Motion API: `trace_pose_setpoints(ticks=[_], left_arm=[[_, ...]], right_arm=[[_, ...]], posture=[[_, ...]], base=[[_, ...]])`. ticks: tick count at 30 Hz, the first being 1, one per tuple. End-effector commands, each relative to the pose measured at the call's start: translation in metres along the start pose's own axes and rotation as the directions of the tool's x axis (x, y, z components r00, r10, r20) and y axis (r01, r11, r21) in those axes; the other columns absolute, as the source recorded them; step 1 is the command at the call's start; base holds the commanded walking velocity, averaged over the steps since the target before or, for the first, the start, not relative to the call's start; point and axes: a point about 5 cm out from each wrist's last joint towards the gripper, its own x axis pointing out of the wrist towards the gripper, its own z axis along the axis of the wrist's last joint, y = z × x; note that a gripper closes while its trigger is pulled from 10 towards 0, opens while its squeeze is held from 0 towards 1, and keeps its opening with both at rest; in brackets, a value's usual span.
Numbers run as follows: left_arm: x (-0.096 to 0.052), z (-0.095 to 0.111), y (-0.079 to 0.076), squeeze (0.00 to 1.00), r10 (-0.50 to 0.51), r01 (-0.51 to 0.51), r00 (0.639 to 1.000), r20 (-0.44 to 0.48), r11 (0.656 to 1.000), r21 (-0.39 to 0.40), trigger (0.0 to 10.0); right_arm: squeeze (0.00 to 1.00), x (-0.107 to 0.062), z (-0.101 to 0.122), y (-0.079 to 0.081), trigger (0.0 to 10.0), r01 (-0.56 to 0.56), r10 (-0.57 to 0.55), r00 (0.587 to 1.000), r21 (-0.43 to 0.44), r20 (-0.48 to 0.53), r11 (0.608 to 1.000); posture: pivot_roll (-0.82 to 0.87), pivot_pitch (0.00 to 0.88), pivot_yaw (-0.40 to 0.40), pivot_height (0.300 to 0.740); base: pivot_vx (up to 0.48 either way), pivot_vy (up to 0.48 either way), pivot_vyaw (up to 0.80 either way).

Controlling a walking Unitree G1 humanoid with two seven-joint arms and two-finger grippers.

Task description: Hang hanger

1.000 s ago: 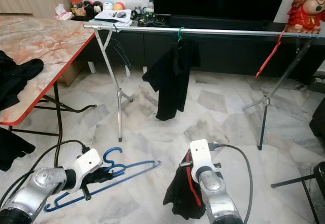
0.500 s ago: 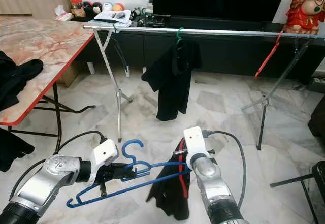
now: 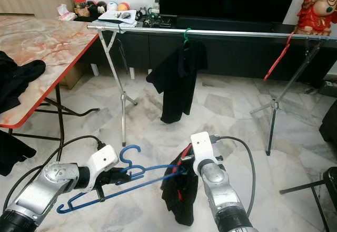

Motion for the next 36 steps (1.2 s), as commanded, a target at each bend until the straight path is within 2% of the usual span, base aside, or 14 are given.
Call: trace_pose_setpoints(ticks=[1,8,14,20,27,30,36], left_arm=[[0.000,0.004,0.006,0.00,0.045,-0.045,0.999,0.011,0.999,0.013,10.0],[0.006,0.007,0.005,0.00,0.063,-0.062,0.997,0.051,0.998,-0.022,10.0],[0.009,0.012,0.000,0.00,0.033,-0.027,0.995,0.098,0.998,-0.054,10.0],[0.014,0.017,0.008,0.00,0.143,-0.135,0.983,0.117,0.988,-0.069,10.0],[0.018,0.022,0.007,0.00,0.163,-0.151,0.976,0.144,0.984,-0.090,10.0],[0.020,0.024,0.002,0.00,0.113,-0.096,0.980,0.162,0.990,-0.106,10.0],[0.014,0.019,-0.007,0.00,-0.001,0.013,0.991,0.137,0.996,-0.086,10.0]], right_arm=[[0.00,0.001,0.010,-0.002,10.0,-0.001,0.000,1.000,0.016,0.026,1.000],[0.00,0.001,0.010,-0.001,10.0,-0.006,0.005,1.000,0.029,0.027,1.000],[0.00,0.001,0.012,-0.001,10.0,-0.012,0.010,0.999,0.054,0.031,0.998],[0.00,0.001,0.014,0.001,10.0,-0.015,0.011,0.999,0.123,0.031,0.992],[0.00,0.001,0.016,0.004,10.0,-0.022,0.017,0.999,0.172,0.029,0.985],[0.00,-0.001,0.021,0.006,10.0,-0.052,0.042,0.998,0.201,0.052,0.978],[0.00,-0.003,0.024,0.003,10.0,-0.068,0.060,0.995,0.100,0.078,0.993]], posture=[[0.12,0.055,0.003,0.740],[0.12,0.055,0.003,0.740],[0.11,0.058,0.003,0.740],[0.12,0.060,0.001,0.740],[0.12,0.060,0.002,0.740],[0.11,0.058,0.004,0.740],[0.11,0.058,0.004,0.740]], base=[[0.000,0.000,0.00],[0.000,0.000,0.00],[0.000,0.000,0.00],[0.000,0.000,0.00],[0.000,0.000,0.00],[0.000,0.000,0.00],[0.000,0.000,0.00]])
